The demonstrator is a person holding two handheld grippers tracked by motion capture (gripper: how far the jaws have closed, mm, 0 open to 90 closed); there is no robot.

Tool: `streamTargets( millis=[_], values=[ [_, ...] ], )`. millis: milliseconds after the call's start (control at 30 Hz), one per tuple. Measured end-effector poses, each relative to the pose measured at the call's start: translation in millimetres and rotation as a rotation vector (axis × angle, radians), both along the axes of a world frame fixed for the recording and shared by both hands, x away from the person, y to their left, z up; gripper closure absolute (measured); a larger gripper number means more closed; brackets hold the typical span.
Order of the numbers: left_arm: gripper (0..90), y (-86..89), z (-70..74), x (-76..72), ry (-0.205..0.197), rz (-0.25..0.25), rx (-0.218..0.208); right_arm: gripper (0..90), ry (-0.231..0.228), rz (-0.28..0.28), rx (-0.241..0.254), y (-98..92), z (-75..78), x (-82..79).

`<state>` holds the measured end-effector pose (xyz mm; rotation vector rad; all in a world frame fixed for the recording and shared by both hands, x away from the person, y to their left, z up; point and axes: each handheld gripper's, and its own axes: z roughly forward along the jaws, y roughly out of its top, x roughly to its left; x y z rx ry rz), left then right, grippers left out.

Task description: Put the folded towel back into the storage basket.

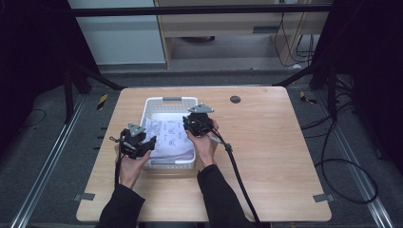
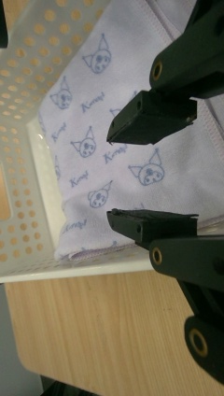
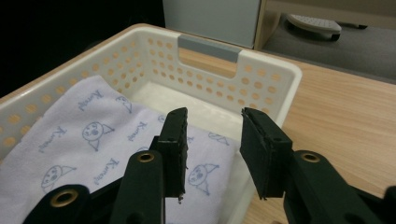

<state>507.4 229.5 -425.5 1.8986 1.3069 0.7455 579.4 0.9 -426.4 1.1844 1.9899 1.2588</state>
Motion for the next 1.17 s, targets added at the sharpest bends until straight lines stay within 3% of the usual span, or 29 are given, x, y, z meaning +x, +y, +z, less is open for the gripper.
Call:
streamTargets(
  millis=[267, 467, 500, 600, 633, 700, 733, 767, 900, 1033, 1067, 1167],
  values=[
    [47.7, 4.3, 21.4, -16.3, -0.074, -0.03, -0.05, 44.0, -0.046, -0.01, 0.078, -37.5, 15.3, -20.3],
    [41.5, 7.7, 27.0, -27.3, -0.093, -0.075, -0.074, 32.0, -0.062, 0.0, 0.121, -69.7, 17.7, -40.0],
    [40.6, 10.2, 27.6, -32.5, -0.097, -0.089, -0.08, 27.6, -0.064, 0.01, 0.116, -83.4, 16.1, -51.4],
    [38.9, 14.0, 28.1, -38.3, -0.107, -0.088, -0.079, 25.5, -0.068, 0.012, 0.116, -94.7, 12.8, -61.5],
    [38.3, 18.7, 28.6, -43.0, -0.109, -0.083, -0.097, 24.3, -0.075, -0.001, 0.129, -109.9, 5.5, -74.8],
    [37.4, 21.2, 28.8, -45.3, -0.109, -0.086, -0.105, 23.7, -0.073, -0.001, 0.127, -115.2, 2.6, -79.0],
    [36.8, 24.9, 28.2, -49.8, -0.118, -0.086, -0.102, 21.8, -0.069, -0.011, 0.119, -130.1, -6.1, -89.6],
    [36.5, 24.9, 28.2, -49.8, -0.118, -0.086, -0.102, 21.8, -0.069, -0.011, 0.119, -130.1, -6.1, -89.6],
    [35.7, 33.2, 23.5, -59.3, -0.121, -0.087, -0.116, 18.8, -0.064, -0.043, 0.09, -163.4, -24.2, -105.2],
    [35.6, 42.5, 17.9, -68.2, -0.124, -0.087, -0.137, 17.4, -0.058, -0.064, 0.091, -181.7, -31.1, -111.3],
    [35.4, 45.9, 14.7, -72.8, -0.125, -0.092, -0.128, 16.8, -0.057, -0.082, 0.108, -195.8, -35.0, -116.5],
    [34.3, 48.6, 10.2, -77.4, -0.126, -0.098, -0.121, 16.3, -0.058, -0.1, 0.114, -205.5, -37.1, -120.4]
  ],
)
